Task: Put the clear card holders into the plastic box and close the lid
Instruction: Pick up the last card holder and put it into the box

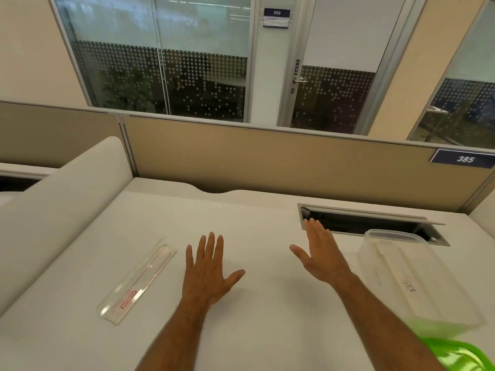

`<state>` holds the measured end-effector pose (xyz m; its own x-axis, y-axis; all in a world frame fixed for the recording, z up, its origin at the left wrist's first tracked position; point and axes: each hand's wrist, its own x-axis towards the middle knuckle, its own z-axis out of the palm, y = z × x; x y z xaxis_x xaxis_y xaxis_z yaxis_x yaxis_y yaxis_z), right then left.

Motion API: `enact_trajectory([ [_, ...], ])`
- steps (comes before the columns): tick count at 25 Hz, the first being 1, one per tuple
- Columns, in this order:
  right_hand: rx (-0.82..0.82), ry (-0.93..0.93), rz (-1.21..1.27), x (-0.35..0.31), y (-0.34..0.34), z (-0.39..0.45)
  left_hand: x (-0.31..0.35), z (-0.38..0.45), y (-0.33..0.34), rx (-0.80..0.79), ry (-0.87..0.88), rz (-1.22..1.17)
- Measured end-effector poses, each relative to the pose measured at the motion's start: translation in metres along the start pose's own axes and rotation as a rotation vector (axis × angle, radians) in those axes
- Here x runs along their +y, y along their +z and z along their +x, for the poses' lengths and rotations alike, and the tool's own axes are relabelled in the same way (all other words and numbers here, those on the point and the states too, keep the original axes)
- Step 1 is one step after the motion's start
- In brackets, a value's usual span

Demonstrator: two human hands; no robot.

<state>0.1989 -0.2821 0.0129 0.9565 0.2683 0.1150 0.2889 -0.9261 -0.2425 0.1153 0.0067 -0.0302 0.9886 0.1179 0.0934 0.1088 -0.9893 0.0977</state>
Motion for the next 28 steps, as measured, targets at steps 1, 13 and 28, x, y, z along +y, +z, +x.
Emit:
enact_trajectory([
  [1, -0.021, -0.033, 0.007, -0.014, 0.008, 0.002, -0.008, -0.002, -0.003, 0.006, -0.016, 0.005],
  [13, -0.201, -0.385, 0.061, -0.191, 0.079, 0.023, -0.129, -0.035, -0.032, 0.016, -0.248, 0.089],
  [28, -0.225, -0.856, -0.185, -0.307, 0.116, 0.064, -0.186, -0.054, -0.043, 0.054, -0.288, -0.017],
])
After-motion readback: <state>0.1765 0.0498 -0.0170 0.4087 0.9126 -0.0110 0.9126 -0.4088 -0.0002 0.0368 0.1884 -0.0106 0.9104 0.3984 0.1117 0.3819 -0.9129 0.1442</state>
